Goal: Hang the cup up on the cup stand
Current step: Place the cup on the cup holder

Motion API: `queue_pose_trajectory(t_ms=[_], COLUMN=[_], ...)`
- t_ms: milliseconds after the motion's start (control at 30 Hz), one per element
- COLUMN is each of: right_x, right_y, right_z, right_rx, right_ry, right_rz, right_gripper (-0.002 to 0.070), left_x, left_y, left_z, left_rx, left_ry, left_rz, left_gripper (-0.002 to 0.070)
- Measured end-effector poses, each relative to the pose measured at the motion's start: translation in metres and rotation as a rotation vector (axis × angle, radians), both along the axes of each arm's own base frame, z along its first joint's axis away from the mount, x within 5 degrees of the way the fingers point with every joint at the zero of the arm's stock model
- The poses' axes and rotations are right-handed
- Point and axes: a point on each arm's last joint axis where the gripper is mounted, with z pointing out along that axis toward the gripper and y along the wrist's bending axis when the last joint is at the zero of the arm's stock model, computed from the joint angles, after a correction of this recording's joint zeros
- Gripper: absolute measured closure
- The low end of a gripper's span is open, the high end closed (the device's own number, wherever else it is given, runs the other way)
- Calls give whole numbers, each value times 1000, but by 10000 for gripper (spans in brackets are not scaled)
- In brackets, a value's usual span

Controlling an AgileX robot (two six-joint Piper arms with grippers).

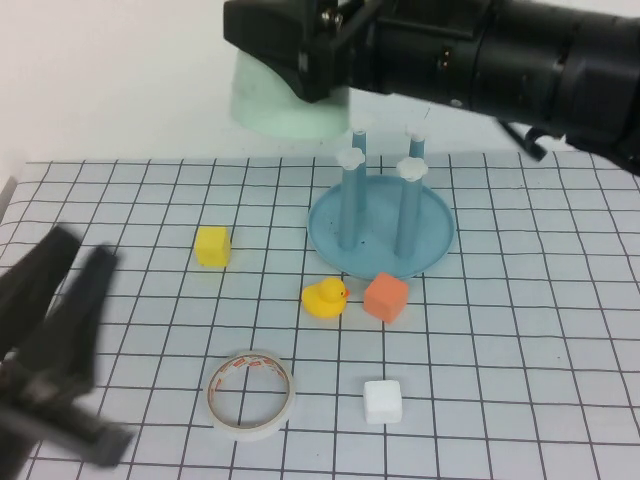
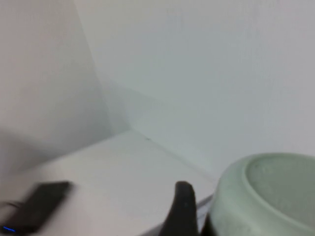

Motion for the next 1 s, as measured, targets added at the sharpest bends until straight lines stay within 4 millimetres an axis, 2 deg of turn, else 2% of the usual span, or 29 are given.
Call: queue_pose_trajectory(t_ms=[100,200,433,667,867,1000], right_x=[0,5,20,47,74,84], right_y=[-3,-7,-16,-2,10,12], right_z=[4,3,-5,-30,-27,-25], right_rx=[-121,-213,-357,-435,-374,-290], right_ry=[-194,-292,-343,-338,-304,-227], right_rz=[-28,-86,-250,-262,-305,-338], right_gripper=[90,90,90,91,91,91], left_x=[-12,-21,-33,-33,-33,-33], left_y=[12,20,24,22,22,22], left_z=[-9,-21,-39,-46,-46,-46], left_rx=[-73,-66,31,79,81,84], left_ry=[87,170,306,368,367,365], left_rz=[-3,21,14,5,5,7], left_gripper=[595,653,674,675,675,675])
